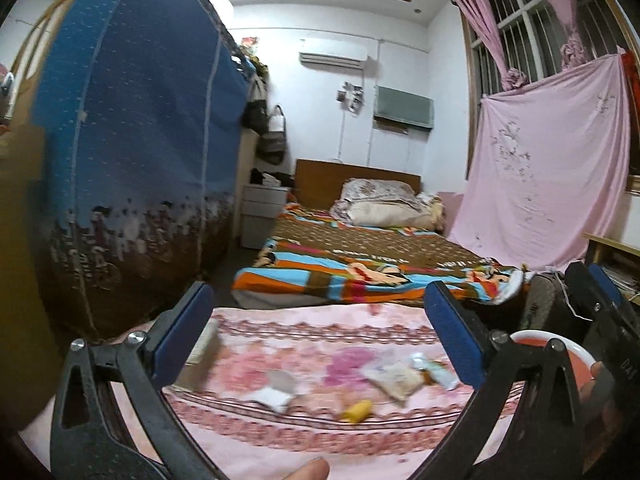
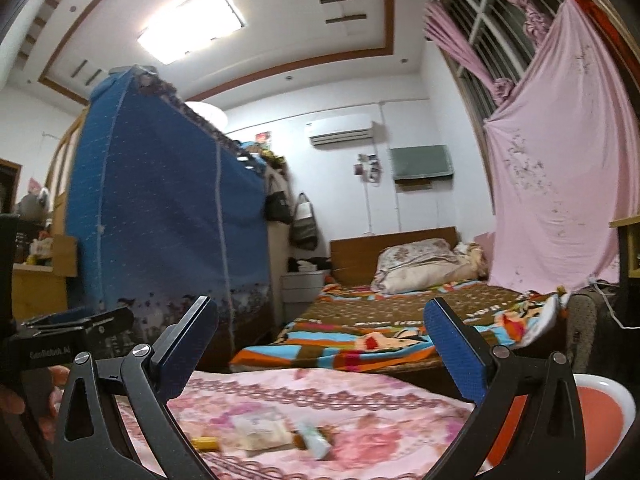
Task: Collect trash
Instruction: 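Move both open tools from the bucket back over the quilt, then grasp the white paper scrap with the left tool while the right tool grasps the yellow cylinder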
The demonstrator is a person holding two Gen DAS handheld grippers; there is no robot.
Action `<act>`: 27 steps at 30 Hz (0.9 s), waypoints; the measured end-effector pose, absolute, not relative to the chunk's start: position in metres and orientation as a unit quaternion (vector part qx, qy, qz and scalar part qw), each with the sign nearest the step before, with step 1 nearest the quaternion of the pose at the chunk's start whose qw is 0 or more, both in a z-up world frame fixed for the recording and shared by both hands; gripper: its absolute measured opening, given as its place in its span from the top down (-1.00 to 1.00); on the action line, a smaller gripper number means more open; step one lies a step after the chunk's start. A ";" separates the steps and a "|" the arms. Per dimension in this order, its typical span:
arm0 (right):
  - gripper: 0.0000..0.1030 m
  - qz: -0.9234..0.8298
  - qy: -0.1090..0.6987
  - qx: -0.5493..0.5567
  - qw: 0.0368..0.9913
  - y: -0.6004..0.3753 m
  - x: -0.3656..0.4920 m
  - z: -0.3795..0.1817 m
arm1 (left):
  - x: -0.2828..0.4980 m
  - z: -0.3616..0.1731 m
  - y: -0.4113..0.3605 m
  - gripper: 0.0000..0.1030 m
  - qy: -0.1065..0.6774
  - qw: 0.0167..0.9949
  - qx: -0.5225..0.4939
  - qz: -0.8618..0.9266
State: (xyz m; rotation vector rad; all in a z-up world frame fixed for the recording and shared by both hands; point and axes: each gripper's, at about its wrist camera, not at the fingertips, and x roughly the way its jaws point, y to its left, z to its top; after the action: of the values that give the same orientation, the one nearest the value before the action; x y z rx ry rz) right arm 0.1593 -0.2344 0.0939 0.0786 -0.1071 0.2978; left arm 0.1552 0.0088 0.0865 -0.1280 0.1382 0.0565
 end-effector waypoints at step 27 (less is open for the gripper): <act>-0.58 0.242 0.187 -0.059 0.950 -0.132 0.227 0.051 | 0.195 0.035 0.077 -0.67 0.215 0.974 -0.074 0.008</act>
State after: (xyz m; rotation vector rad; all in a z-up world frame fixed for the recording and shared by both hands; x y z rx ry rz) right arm 0.2275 -0.1320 0.0506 -0.1210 0.3802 0.4922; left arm 0.1952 0.0772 0.0345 -0.1489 0.4330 0.0159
